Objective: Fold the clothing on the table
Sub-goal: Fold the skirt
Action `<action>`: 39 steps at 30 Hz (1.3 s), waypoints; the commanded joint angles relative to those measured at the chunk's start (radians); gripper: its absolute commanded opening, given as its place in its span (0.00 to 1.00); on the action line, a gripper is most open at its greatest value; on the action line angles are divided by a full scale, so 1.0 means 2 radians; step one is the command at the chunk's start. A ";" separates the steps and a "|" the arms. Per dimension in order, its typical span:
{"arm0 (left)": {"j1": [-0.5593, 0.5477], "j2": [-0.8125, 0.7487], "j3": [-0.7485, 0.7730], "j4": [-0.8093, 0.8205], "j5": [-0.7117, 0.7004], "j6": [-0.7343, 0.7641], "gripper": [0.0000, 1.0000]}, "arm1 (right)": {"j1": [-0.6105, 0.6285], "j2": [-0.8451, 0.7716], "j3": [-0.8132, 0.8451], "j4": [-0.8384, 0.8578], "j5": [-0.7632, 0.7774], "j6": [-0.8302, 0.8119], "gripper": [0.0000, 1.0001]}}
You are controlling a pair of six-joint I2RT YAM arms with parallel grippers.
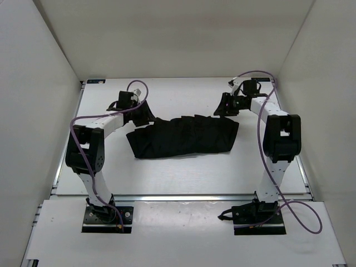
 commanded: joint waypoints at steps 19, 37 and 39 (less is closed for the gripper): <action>-0.046 0.080 0.110 -0.037 0.014 0.016 0.00 | 0.033 0.042 0.057 -0.062 -0.036 -0.055 0.00; 0.026 -0.224 -0.148 0.009 0.083 -0.022 0.00 | 0.018 -0.330 -0.207 -0.058 0.007 0.017 0.00; 0.028 -0.278 -0.179 0.001 0.085 -0.016 0.00 | 0.024 -0.396 -0.242 -0.060 0.005 0.029 0.00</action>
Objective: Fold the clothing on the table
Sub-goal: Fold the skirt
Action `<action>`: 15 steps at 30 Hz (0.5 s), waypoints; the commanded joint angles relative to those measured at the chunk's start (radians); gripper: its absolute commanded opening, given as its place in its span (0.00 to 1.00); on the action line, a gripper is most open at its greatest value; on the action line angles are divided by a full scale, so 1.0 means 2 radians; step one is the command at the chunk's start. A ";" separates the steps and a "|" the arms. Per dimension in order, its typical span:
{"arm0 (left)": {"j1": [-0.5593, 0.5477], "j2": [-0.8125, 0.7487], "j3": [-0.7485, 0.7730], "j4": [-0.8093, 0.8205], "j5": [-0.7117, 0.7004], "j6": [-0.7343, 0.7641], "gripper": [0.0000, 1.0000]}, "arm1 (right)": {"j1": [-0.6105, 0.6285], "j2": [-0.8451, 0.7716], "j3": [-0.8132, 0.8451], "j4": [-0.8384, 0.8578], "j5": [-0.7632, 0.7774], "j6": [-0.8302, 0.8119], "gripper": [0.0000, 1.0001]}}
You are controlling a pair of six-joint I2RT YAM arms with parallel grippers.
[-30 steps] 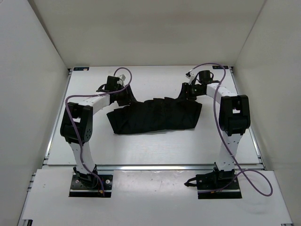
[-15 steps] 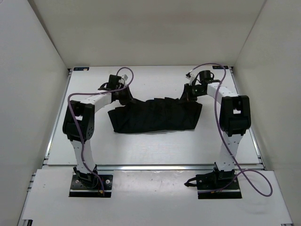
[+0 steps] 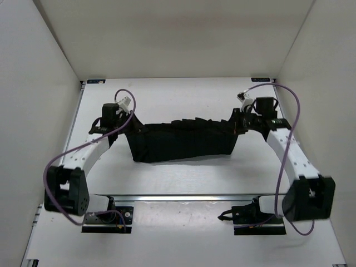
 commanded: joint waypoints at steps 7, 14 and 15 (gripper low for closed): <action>0.006 -0.177 -0.048 -0.094 0.036 0.037 0.00 | 0.053 -0.225 -0.106 -0.039 0.017 0.085 0.00; 0.021 -0.095 0.041 -0.103 0.050 0.050 0.00 | 0.022 -0.140 -0.027 -0.025 -0.014 0.067 0.00; 0.025 -0.061 0.048 -0.097 0.047 0.054 0.00 | 0.014 -0.099 -0.022 -0.009 -0.022 0.058 0.00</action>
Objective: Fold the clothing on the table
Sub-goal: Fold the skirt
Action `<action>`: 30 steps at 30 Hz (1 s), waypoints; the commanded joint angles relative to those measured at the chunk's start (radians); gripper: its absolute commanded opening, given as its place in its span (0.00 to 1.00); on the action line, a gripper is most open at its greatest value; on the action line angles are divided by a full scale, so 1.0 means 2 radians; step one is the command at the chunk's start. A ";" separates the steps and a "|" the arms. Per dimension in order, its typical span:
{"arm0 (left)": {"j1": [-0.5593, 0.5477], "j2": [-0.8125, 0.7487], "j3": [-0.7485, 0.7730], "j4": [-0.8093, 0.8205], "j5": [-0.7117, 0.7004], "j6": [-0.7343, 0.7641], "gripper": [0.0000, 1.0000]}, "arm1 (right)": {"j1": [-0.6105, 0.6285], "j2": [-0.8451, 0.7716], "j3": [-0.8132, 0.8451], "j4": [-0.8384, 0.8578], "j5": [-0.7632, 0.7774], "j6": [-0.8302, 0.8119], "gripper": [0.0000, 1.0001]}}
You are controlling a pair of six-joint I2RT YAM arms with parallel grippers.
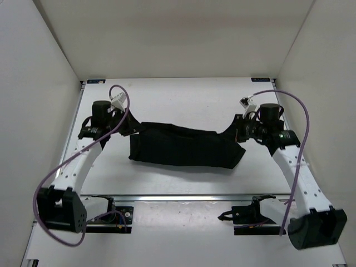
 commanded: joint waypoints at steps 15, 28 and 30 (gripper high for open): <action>0.018 0.389 0.169 0.032 -0.033 0.024 0.00 | -0.104 0.433 0.165 0.129 0.001 -0.035 0.00; 0.017 0.362 0.212 0.048 -0.006 -0.004 0.36 | -0.065 0.496 0.347 0.002 0.086 -0.061 0.48; 0.015 0.341 0.210 0.045 -0.012 -0.013 0.38 | -0.059 0.471 0.354 -0.010 0.125 -0.048 0.49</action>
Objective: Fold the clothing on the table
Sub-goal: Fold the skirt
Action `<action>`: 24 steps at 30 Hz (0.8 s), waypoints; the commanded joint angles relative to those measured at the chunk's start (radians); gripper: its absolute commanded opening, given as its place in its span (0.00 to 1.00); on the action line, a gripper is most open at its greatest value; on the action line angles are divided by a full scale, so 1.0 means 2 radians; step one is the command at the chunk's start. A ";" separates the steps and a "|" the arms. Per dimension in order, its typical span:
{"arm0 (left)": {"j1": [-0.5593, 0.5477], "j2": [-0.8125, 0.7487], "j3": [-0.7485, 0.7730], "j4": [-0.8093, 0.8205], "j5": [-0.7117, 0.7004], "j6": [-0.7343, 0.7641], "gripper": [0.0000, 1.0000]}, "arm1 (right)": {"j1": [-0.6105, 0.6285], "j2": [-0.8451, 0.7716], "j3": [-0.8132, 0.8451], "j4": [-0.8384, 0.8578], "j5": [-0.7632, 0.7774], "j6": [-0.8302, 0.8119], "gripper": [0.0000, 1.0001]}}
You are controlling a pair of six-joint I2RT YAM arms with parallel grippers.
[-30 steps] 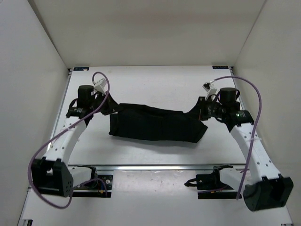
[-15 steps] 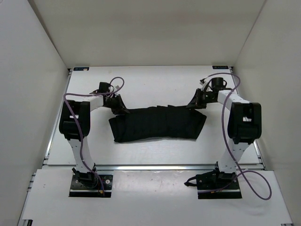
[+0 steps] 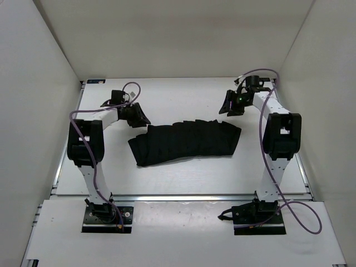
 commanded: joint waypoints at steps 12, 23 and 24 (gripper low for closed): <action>0.000 -0.239 -0.110 -0.019 -0.017 -0.042 0.52 | 0.019 -0.373 -0.284 0.042 0.131 0.159 0.55; -0.083 -0.354 -0.263 0.016 -0.039 -0.078 0.48 | 0.041 -0.516 -0.498 0.119 0.146 0.308 0.56; -0.086 -0.342 -0.259 0.020 -0.038 -0.077 0.47 | 0.043 -0.514 -0.504 0.123 0.141 0.316 0.55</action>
